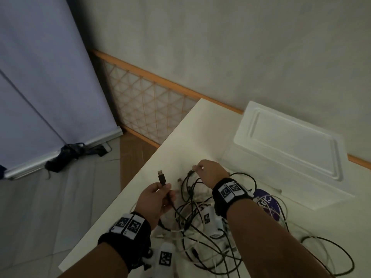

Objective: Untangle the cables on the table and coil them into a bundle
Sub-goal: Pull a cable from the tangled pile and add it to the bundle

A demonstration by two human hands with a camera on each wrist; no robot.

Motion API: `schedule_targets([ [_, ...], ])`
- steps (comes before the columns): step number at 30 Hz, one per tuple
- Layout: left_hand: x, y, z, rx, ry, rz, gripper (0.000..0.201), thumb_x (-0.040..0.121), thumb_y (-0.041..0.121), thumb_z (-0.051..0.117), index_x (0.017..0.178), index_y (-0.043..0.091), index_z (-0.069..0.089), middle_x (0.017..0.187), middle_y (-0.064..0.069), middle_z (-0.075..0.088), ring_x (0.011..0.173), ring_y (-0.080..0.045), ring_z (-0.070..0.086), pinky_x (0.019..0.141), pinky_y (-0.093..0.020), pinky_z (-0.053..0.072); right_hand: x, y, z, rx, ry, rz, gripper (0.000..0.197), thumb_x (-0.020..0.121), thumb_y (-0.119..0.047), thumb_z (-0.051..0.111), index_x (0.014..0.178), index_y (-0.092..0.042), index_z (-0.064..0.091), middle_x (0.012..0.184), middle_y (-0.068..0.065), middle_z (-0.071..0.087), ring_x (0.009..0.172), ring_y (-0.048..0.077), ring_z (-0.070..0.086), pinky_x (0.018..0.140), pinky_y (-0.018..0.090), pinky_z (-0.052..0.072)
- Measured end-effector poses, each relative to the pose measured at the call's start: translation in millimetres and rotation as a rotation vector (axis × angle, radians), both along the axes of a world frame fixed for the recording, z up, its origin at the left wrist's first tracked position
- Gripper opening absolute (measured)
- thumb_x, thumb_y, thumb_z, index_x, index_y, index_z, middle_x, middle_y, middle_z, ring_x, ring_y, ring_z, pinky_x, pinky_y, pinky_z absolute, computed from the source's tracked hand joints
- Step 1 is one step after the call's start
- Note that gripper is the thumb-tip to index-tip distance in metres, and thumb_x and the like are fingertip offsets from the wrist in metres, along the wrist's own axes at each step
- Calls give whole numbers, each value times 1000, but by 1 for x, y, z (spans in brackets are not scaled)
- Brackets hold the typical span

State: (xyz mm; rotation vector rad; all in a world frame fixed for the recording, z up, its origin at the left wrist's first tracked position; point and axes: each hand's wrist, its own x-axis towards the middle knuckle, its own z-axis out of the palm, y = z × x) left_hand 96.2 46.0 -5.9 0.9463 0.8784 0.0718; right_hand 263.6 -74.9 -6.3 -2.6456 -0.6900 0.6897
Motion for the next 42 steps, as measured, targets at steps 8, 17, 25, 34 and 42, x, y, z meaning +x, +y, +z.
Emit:
schedule_targets([
  [8, 0, -5, 0, -52, -4, 16, 14, 93, 7, 58, 81, 5, 51, 58, -8, 63, 53, -20, 59, 54, -28, 54, -59, 33, 11, -512, -236, 414, 24, 88, -30, 49, 104, -15, 58, 105, 2, 63, 100, 27, 60, 93, 45, 37],
  [17, -8, -3, 16, -94, -77, -42, 10, 95, 9, 55, 86, 5, 55, 68, -11, 63, 62, -22, 59, 61, -33, 51, -73, -13, 23, -317, -204, 152, 31, 92, -42, 47, 101, -18, 64, 114, 2, 51, 113, 24, 45, 103, 56, 29],
  [25, -6, -28, 47, -17, -248, -78, 16, 97, 15, 54, 85, 7, 62, 92, -11, 74, 89, -20, 69, 80, -33, 52, -117, -37, 70, 220, -267, 53, 19, 101, -29, 35, 105, -15, 48, 85, 5, 65, 78, 25, 61, 73, 35, 47],
  [34, -12, -57, 75, 9, -347, -134, 26, 103, 31, 38, 107, 15, 58, 70, -4, 69, 72, -21, 63, 74, -35, 49, -154, -40, 81, -5, -414, 305, 19, 96, -16, 39, 109, -9, 51, 92, 10, 65, 78, 29, 62, 57, 32, 34],
  [42, -9, -25, 81, -207, -363, 141, 25, 102, 28, 42, 79, 18, 46, 47, 6, 33, 38, -10, 34, 39, -21, 35, -144, -91, 94, -17, -502, 207, 33, 97, -44, 40, 98, -21, 63, 89, 0, 69, 84, 24, 64, 74, 34, 45],
])
